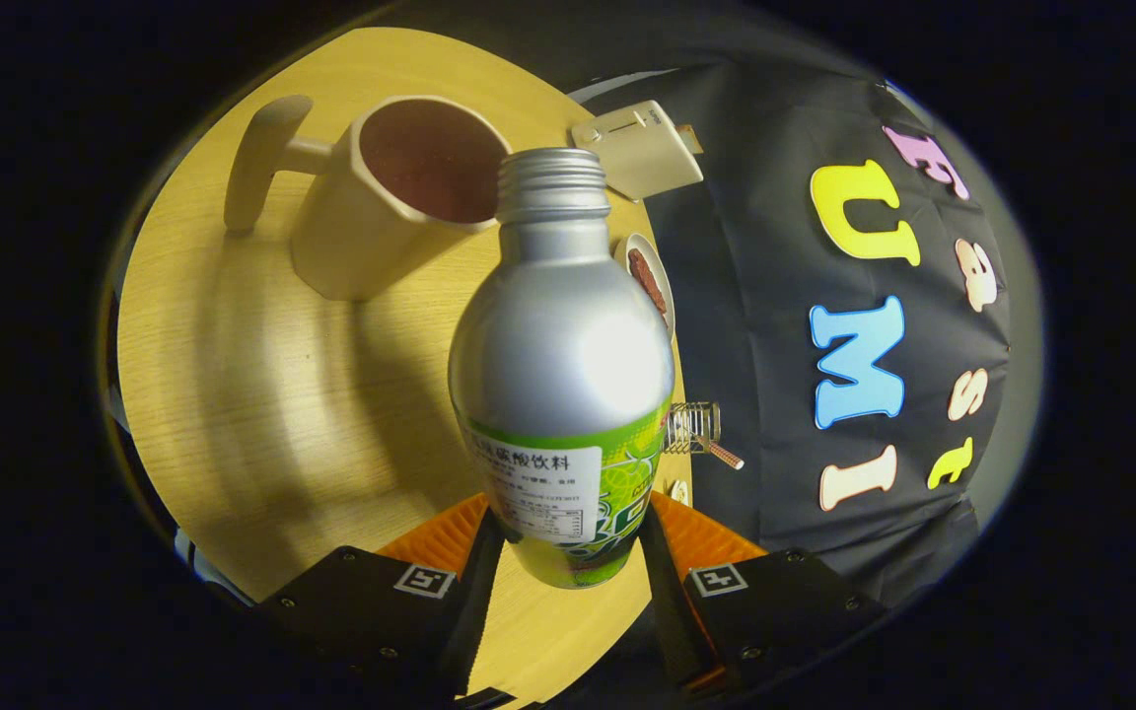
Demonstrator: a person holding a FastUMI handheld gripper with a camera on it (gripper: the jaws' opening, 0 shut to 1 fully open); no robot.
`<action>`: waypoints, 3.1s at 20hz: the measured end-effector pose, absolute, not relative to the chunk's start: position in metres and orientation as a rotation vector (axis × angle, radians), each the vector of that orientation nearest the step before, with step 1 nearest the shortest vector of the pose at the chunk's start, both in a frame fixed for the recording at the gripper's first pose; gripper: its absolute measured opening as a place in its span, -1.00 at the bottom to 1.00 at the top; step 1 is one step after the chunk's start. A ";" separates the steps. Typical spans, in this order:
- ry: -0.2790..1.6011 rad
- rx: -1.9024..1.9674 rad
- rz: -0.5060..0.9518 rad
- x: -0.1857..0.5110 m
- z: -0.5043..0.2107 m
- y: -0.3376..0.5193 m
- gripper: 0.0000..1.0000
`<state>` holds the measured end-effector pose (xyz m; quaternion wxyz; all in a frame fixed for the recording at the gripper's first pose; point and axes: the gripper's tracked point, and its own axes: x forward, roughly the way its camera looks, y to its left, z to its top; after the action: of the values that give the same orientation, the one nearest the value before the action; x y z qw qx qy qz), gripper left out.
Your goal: Take the bottle from table, then pour the juice into the cup, finally place the bottle on the coaster
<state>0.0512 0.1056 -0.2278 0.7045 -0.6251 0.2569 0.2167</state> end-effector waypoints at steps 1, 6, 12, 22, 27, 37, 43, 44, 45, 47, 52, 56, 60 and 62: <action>0.570 -1.407 0.482 0.052 -0.226 0.107 0.44; 0.573 -1.494 0.476 0.055 -0.224 0.103 0.43; 0.591 -1.558 0.469 0.058 -0.217 0.104 0.43; 0.587 -1.693 0.474 0.062 -0.206 0.106 0.43; 0.593 -1.728 0.474 0.061 -0.203 0.107 0.43; 0.594 -1.825 0.471 0.066 -0.193 0.106 0.43; 0.592 -1.867 0.471 0.066 -0.187 0.108 0.43; 0.590 -1.875 0.472 0.067 -0.187 0.108 0.43; 0.593 -1.882 0.472 0.067 -0.186 0.109 0.43; 0.593 -1.896 0.472 0.066 -0.185 0.108 0.43; 0.589 -1.924 0.473 0.067 -0.181 0.110 0.43; 0.595 -1.933 0.471 0.067 -0.180 0.110 0.43; 0.598 -1.941 0.472 0.067 -0.179 0.110 0.43; 0.596 -1.950 0.473 0.067 -0.177 0.111 0.43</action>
<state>0.0671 0.1114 -0.1772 0.5004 -0.8065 0.2466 0.1958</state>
